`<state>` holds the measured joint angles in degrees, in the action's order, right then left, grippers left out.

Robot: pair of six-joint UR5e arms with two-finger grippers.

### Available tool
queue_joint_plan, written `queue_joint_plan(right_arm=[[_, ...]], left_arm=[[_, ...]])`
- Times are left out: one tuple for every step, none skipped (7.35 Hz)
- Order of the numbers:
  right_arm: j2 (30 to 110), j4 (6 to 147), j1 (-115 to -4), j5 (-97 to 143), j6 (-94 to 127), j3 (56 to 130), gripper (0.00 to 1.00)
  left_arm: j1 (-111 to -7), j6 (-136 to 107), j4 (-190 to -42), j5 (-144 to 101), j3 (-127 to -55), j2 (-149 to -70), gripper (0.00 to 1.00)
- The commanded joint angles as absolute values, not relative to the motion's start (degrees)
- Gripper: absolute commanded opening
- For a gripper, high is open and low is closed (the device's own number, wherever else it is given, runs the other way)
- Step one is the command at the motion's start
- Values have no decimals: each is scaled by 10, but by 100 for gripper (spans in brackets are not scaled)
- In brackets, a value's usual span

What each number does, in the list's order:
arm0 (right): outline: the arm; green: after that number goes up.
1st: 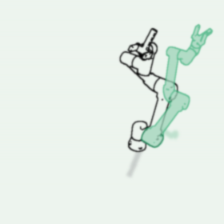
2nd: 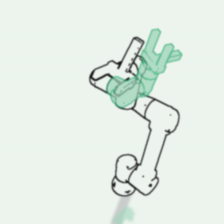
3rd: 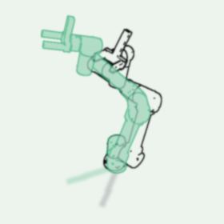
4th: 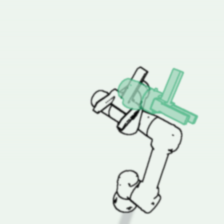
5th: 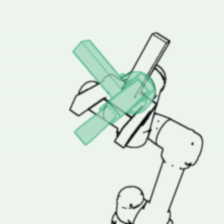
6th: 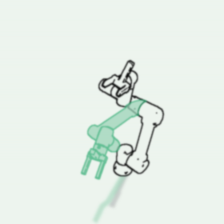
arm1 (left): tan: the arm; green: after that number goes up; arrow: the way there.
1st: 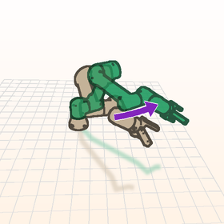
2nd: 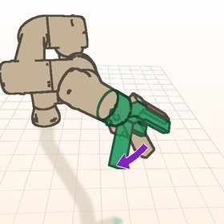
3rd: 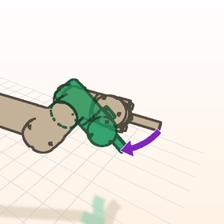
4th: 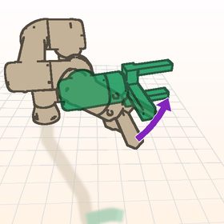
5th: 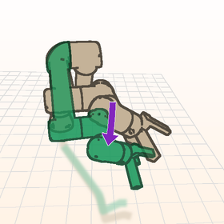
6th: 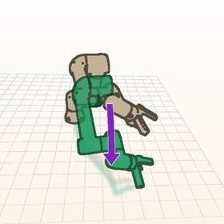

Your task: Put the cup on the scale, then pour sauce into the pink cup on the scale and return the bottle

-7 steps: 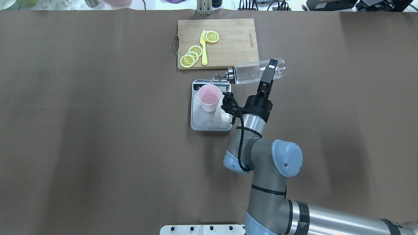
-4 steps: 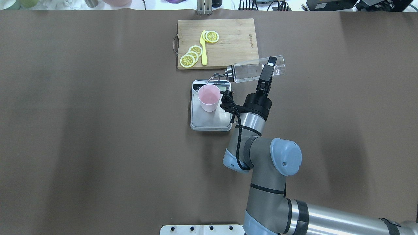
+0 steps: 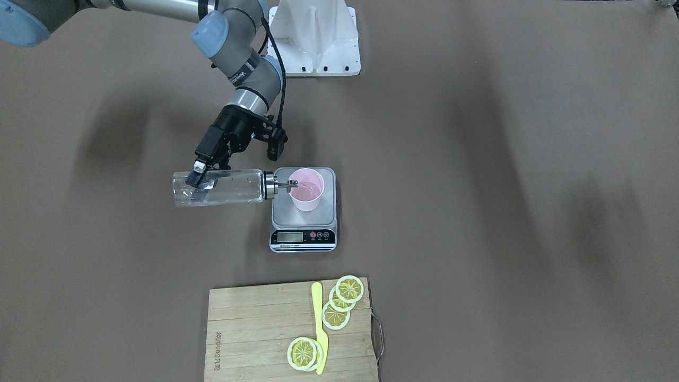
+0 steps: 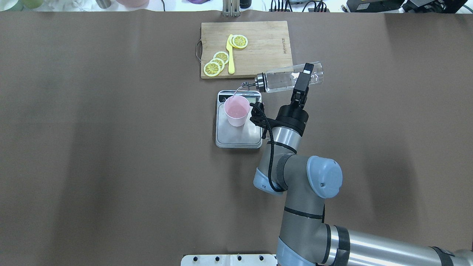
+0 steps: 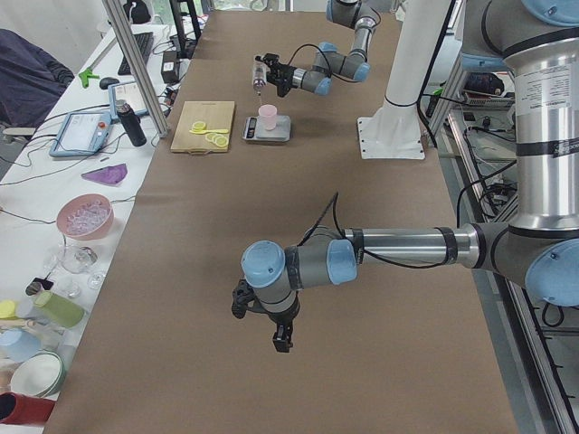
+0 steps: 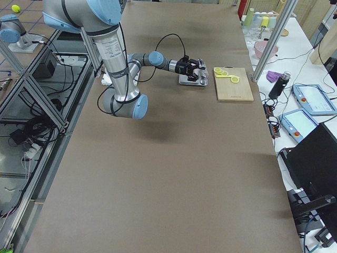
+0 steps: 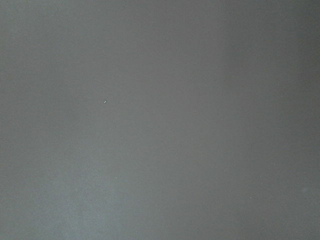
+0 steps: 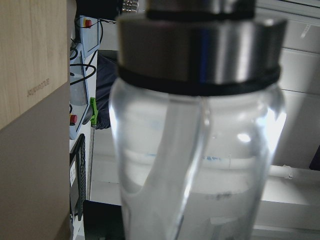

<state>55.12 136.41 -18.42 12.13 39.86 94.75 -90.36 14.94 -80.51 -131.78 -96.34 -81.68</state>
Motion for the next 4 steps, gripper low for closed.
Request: queue_joint_plan(right_arm=[[552, 1364, -185, 121, 400, 947, 0], [554, 1364, -185, 121, 402, 947, 0], [551, 1363, -187, 121, 407, 948, 0], [554, 1363, -188, 121, 447, 948, 0]], left_arm=[[-904, 149, -805, -1318, -963, -817, 98], [-904, 149, -805, -1318, -967, -817, 98], [-904, 149, -806, -1318, -971, -818, 98], [-904, 149, -806, -1318, -975, -818, 98]])
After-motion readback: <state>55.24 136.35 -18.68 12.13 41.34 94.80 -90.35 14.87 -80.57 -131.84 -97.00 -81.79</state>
